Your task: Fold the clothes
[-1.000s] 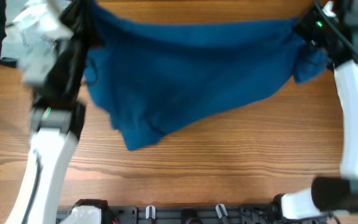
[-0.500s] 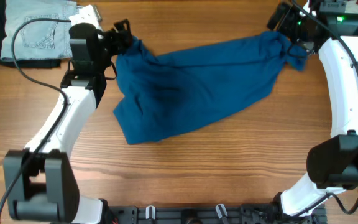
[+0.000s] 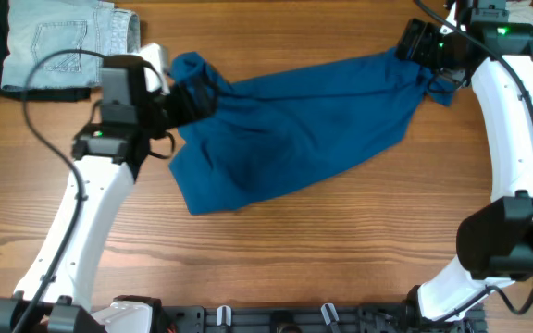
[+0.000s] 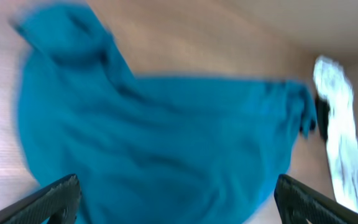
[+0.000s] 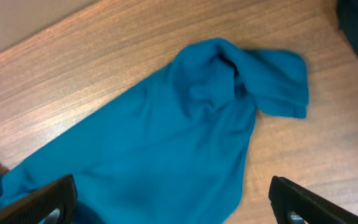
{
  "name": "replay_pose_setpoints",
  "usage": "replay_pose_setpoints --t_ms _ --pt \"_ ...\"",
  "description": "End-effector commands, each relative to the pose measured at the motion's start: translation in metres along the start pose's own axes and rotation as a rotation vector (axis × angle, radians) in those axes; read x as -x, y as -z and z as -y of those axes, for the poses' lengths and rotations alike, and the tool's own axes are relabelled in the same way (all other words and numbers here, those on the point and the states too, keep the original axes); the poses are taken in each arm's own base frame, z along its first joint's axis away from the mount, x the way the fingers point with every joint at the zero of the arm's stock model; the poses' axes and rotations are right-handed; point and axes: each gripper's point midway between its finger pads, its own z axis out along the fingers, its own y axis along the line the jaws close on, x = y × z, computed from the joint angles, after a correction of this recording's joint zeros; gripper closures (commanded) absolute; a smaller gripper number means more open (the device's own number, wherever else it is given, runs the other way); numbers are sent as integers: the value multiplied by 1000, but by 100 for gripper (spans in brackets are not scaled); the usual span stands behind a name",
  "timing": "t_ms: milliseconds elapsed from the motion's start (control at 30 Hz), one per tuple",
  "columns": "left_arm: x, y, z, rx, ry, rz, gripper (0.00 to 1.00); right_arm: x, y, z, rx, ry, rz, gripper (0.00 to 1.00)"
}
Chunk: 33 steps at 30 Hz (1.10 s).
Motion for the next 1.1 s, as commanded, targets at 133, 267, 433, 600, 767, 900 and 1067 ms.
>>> replay_pose_setpoints --t_ms 133,267,433,600,767,900,1067 --pt "-27 -22 11 47 -56 -74 0 -26 -88 -5 80 47 -147 6" --pt "-21 -21 -1 113 -58 -41 0 -35 -122 3 61 41 -178 6" --pt "-21 -21 -1 114 -59 -41 0 -39 -142 23 -4 25 -191 7" --pt "-22 -23 -2 116 -58 -44 0 -41 -153 42 -49 10 -201 7" --pt "-22 -23 -2 117 -57 -47 0 -45 -168 45 -43 75 -208 7" --pt "-23 -24 -2 118 -57 -48 0 -44 -175 48 -47 95 -198 7" --pt "-23 -24 -3 118 -57 -49 0 -37 -180 46 -37 113 -165 12"
